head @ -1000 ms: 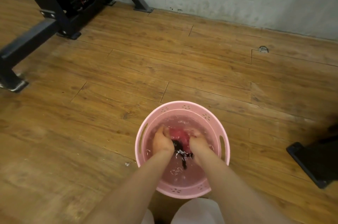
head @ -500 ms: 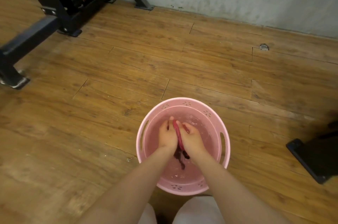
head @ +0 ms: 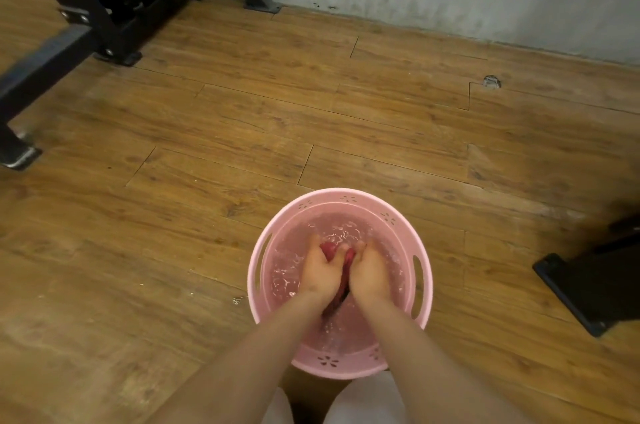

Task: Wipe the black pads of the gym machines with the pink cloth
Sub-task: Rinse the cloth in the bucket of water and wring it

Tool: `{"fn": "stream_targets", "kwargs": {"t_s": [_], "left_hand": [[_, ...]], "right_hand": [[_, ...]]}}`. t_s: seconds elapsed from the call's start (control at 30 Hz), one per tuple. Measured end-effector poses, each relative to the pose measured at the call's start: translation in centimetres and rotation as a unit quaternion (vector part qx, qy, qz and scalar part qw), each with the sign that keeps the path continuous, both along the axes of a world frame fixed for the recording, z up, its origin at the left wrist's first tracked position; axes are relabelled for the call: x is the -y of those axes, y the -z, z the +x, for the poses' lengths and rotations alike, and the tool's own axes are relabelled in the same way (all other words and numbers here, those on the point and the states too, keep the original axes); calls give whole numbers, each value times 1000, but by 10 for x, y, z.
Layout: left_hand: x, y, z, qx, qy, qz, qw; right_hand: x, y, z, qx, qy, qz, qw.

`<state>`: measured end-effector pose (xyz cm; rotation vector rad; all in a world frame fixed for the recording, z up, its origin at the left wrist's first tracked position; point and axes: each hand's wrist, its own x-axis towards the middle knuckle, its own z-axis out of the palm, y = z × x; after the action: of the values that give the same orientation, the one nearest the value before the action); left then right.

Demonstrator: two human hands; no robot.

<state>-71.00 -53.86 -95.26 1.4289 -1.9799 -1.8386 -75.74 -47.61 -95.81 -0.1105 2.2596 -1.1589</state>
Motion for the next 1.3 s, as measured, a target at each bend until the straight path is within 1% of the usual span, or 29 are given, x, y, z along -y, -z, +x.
{"fn": "stream_targets", "kwargs": {"t_s": [0.07, 0.1, 0.17, 0.27, 0.33, 0.37, 0.43, 0.5, 0.6, 0.67, 0.77, 0.9, 1.03, 1.13, 1.23, 1.3], "left_hand": [[-3, 2, 1, -1, -13, 32, 999], [-5, 1, 2, -6, -26, 55, 998], [-7, 2, 3, -5, -62, 84, 995], [-7, 12, 10, 35, -95, 68, 993], [-7, 17, 14, 69, -116, 74, 988], [-7, 17, 15, 71, -128, 69, 987], [-9, 12, 17, 52, -138, 44, 988], [-9, 7, 17, 42, -119, 14, 992], [-4, 5, 13, 26, -100, 19, 994], [-1, 4, 8, 5, -89, 9, 996], [1, 1, 1, -27, -95, -16, 995], [6, 0, -7, -22, -79, -25, 996], [12, 0, -9, -16, -38, -56, 998], [17, 0, -11, -29, -24, -53, 998], [21, 0, -16, -28, -39, -32, 998], [24, 1, -20, -24, -59, -34, 997]], "right_hand": [[-1, 4, -1, 33, 64, -14, 997], [-1, 7, -2, 38, 78, -14, 996], [-3, 11, 0, 29, 71, -2, 997], [-8, 12, 5, 42, 76, -42, 995], [-11, 12, 5, 77, 84, -61, 992], [-11, 10, 6, 104, 94, -67, 988], [-10, 10, 7, 146, 101, -73, 981], [-7, 10, 9, 153, 78, -99, 980], [0, 5, 8, 162, 60, -147, 974], [3, 3, 4, 175, 54, -159, 970], [8, -1, 0, 152, 42, -166, 973], [18, -3, -2, 98, 17, -158, 982], [24, -5, -8, 44, -34, -101, 993], [27, -3, -11, 18, -45, -62, 997], [30, -1, -19, 15, -45, -30, 998], [28, 1, -26, 12, -31, -20, 999]]}}
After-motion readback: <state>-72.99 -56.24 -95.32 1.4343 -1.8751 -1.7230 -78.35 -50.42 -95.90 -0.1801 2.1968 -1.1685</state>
